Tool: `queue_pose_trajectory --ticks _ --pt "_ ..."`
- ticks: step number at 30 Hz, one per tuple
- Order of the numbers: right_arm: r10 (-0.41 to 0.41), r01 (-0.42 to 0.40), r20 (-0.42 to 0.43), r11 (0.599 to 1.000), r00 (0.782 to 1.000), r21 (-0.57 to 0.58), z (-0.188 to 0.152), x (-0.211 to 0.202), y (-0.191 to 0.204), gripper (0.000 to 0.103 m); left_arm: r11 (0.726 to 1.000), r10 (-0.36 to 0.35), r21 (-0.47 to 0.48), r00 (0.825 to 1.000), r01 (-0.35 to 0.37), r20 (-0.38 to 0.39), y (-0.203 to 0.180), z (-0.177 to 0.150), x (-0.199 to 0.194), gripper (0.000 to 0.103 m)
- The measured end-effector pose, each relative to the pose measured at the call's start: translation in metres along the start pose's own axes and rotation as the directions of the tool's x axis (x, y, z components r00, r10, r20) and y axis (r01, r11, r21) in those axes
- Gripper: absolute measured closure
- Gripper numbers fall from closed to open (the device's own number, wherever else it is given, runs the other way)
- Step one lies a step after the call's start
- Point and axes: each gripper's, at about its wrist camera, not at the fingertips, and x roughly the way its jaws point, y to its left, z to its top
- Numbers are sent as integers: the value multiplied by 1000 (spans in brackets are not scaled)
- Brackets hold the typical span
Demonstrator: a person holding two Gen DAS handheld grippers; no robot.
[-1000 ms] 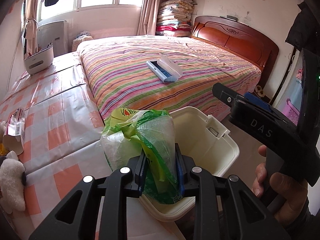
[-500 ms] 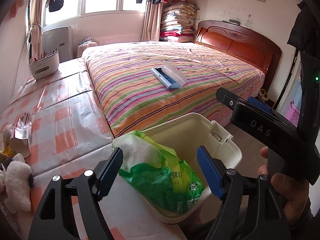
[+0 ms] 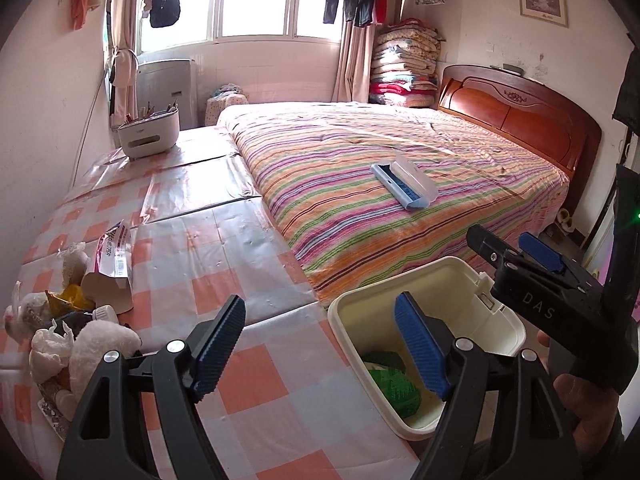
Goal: Collect trash
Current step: 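Move both grippers back to the trash pile on the table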
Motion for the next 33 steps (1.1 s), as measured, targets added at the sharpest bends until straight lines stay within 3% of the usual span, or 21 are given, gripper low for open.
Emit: queue_pose_trajectory --ticks 12,21,27,33 --pt "106 -111 -60 990 993 -88 -7 18 67 14 986 122 -111 992 -123 -17 67 -9 -15 28" --pt "201 -219 -127 965 971 -146 -18 32 124 14 953 236 -184 971 -241 -48 124 -17 -31 28" --pt "278 -314 -204 934 939 -171 -33 39 161 14 914 306 -264 951 -307 -46 169 -20 -51 28" --pt "363 -420 -295 893 884 -163 -47 44 189 14 879 375 -286 923 -382 -82 206 -34 -62 28"
